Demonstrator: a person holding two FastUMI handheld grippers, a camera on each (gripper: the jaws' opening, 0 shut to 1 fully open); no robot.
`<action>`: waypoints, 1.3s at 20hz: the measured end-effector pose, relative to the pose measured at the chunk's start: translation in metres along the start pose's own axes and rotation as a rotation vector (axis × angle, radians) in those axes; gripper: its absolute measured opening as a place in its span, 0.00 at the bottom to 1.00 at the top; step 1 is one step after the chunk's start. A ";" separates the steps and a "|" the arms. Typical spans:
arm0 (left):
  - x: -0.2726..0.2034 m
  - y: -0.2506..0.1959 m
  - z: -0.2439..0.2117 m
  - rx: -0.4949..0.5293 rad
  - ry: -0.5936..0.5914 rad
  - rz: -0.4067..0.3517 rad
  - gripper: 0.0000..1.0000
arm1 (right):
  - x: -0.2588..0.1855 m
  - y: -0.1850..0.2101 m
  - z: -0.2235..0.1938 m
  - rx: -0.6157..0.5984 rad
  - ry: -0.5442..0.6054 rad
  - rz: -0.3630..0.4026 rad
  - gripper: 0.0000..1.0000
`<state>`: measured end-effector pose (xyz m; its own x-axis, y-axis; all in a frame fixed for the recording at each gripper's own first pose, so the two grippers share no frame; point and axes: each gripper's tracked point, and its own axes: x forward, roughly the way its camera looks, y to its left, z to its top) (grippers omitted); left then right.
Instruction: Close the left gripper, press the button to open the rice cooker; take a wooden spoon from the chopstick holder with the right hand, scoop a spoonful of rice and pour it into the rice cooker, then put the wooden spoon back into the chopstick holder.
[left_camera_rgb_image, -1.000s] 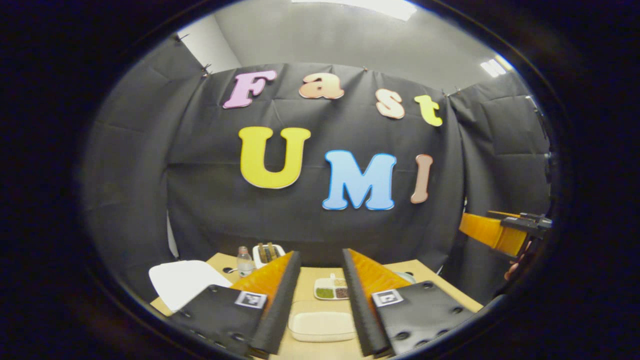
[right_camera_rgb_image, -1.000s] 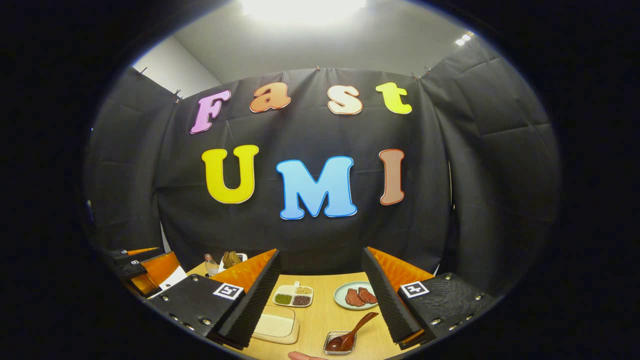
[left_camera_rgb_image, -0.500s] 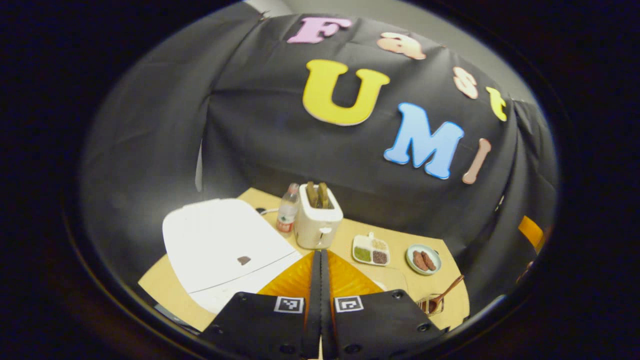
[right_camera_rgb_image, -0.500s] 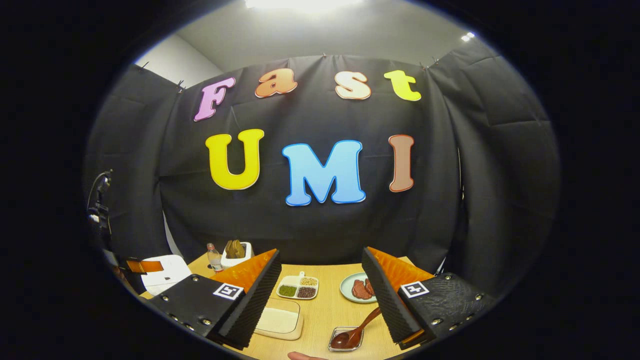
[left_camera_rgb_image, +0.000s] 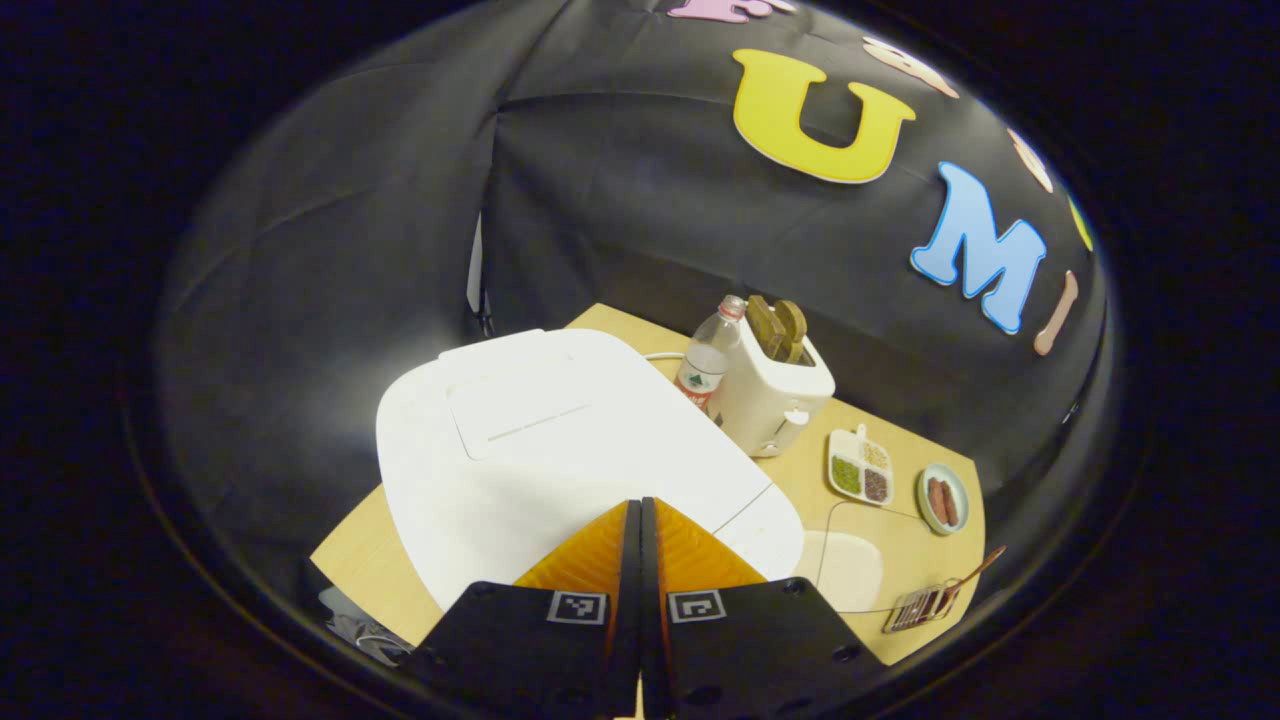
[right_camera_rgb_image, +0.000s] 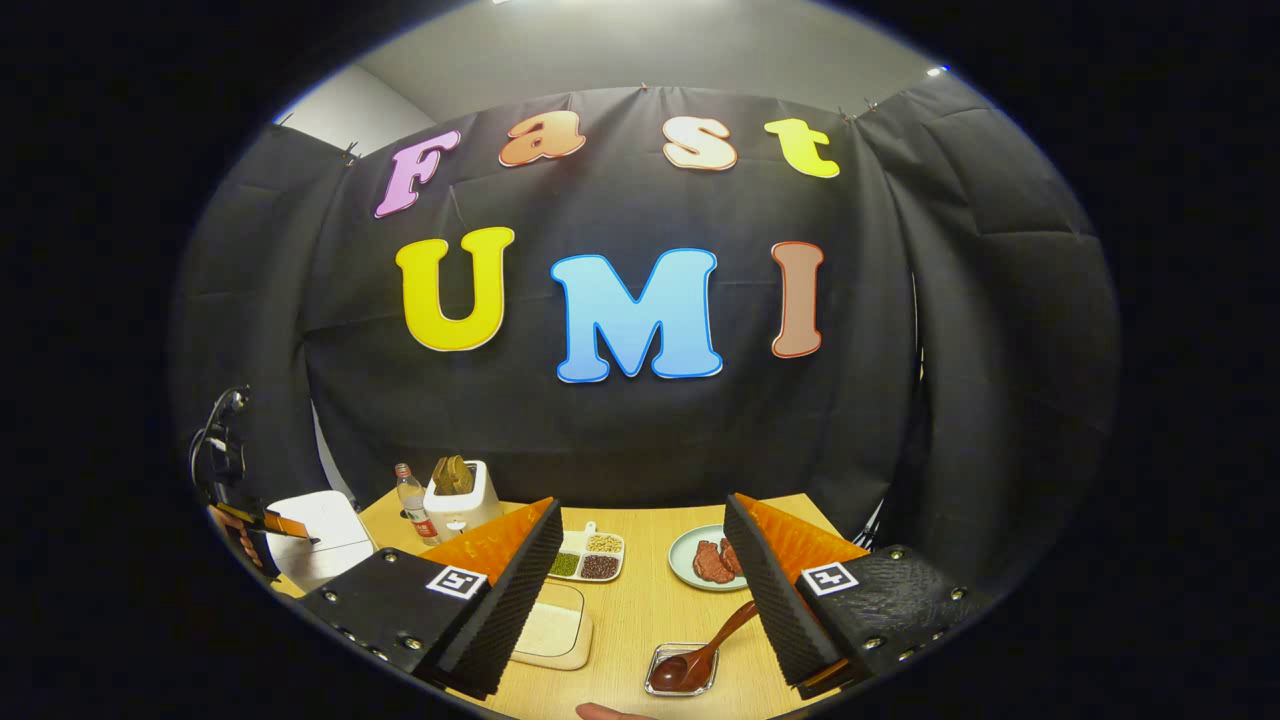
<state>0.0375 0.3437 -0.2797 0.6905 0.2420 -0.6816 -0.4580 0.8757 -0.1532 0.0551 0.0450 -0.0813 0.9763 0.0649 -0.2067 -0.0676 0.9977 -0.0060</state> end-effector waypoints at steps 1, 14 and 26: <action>0.006 0.002 -0.002 0.006 0.014 0.013 0.09 | 0.001 0.000 0.000 -0.003 0.000 0.000 0.98; -0.148 -0.054 0.151 0.157 -0.544 0.062 0.38 | -0.004 -0.017 0.003 0.025 -0.011 0.003 0.98; -0.225 -0.183 0.092 0.242 -0.683 -0.210 0.98 | -0.015 -0.068 -0.010 0.028 -0.010 -0.064 0.98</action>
<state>0.0173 0.1675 -0.0331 0.9794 0.1959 -0.0484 -0.1969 0.9803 -0.0161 0.0434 -0.0241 -0.0877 0.9804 0.0012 -0.1972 0.0004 1.0000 0.0083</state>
